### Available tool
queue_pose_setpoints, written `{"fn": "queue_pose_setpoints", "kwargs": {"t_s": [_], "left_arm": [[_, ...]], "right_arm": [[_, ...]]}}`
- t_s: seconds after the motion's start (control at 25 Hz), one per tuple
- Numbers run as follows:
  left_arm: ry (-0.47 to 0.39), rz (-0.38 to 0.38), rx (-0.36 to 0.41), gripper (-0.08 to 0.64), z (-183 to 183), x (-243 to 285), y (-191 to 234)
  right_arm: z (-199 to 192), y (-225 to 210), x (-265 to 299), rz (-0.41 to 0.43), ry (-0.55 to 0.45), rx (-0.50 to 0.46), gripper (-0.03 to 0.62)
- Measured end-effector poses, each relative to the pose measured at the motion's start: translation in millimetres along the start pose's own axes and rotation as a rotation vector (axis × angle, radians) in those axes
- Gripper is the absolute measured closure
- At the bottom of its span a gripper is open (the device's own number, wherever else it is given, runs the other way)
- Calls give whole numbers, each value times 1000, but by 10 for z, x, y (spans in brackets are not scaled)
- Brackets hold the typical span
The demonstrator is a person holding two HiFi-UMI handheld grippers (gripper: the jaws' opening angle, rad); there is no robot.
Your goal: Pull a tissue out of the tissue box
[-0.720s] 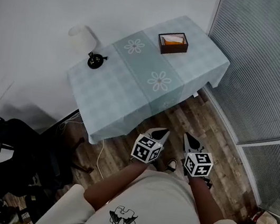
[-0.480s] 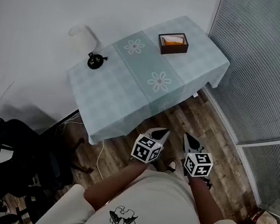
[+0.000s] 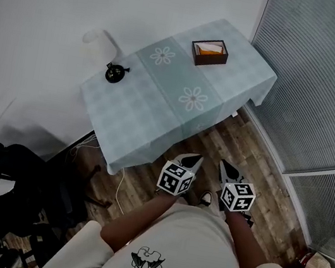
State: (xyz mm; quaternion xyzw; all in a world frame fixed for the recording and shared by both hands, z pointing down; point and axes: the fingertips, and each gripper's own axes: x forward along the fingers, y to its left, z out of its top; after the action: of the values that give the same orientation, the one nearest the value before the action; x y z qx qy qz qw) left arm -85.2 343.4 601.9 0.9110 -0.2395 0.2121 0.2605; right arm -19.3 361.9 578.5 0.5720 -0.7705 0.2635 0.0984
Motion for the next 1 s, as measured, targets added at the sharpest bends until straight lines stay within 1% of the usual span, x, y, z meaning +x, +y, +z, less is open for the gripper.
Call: {"fn": "queue_pose_setpoints", "kwargs": {"t_s": [0.2,0.44,0.64,0.8,1.0], "left_arm": [[-1,-1,-10,554,0,-73,203],[4,-3,-25,554,23,-131,591],[-8,4,-40,554,178,-37,836],[-13,17,-45,554,382,210,1036],[-18,47,-49,554,822,754,1318]], "right_arm": [[3,17,150,-42,14,1,580],[31,-35,388,-89,28,-1,580],[168,-104,597,-90,48,-23,580],[325,-338,911,-76,43,-20,580],[675,-887,1417,-49,36,-24,578]]}}
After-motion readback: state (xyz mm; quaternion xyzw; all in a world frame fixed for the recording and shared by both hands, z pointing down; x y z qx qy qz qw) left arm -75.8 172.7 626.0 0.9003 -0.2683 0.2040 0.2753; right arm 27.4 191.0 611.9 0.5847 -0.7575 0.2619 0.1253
